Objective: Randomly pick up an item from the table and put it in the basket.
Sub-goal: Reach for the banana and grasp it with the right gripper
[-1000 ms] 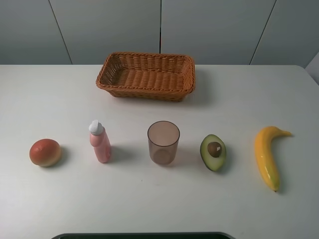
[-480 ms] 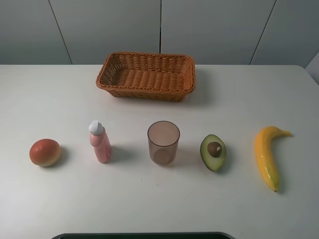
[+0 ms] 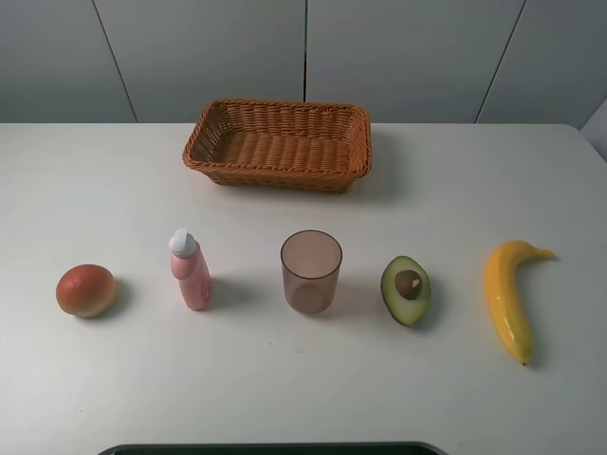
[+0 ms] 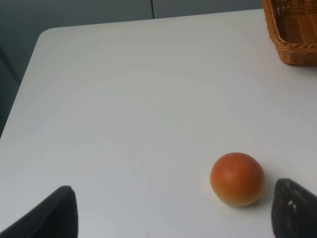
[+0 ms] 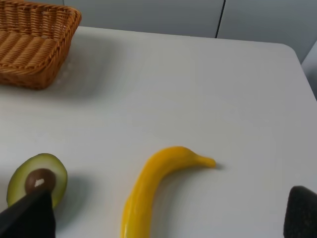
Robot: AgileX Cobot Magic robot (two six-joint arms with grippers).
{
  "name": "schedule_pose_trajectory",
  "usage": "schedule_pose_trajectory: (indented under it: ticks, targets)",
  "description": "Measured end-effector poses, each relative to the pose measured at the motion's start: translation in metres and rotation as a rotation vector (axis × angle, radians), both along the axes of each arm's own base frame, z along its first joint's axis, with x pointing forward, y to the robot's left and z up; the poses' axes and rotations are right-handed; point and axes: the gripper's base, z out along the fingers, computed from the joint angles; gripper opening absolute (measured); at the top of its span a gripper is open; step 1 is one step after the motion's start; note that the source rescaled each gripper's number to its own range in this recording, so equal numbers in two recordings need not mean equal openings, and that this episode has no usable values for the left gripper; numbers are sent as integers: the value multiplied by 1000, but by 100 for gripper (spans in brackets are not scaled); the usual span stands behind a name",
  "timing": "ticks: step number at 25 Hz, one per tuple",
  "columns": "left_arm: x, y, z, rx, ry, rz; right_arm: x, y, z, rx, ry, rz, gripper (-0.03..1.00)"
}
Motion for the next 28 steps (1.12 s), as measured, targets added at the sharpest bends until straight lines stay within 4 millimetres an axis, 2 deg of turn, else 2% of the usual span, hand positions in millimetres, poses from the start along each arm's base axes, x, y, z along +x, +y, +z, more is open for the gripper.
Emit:
schedule_pose_trajectory:
  ticks: [4,8,13,16,19,22,25,28]
  targets:
    - [0,0,0,-2,0,1,1,-1,8,18,-12,-18,100]
    - [0,0,0,-2,0,1,23,-5,40,-1,57,-42,100]
    - [0,0,0,-2,0,1,88,-11,87,1,206,-52,100]
    - [0,0,0,-2,0,1,136,-14,98,9,304,-51,100]
    - [0,0,0,-2,0,1,182,-17,86,21,426,-50,100]
    - [0,0,0,-2,0,1,223,-19,52,45,597,-53,100]
    - [0,0,0,-2,0,1,251,-19,19,78,731,-52,100]
    - [0,0,0,-2,0,1,266,-19,-15,99,804,-55,100]
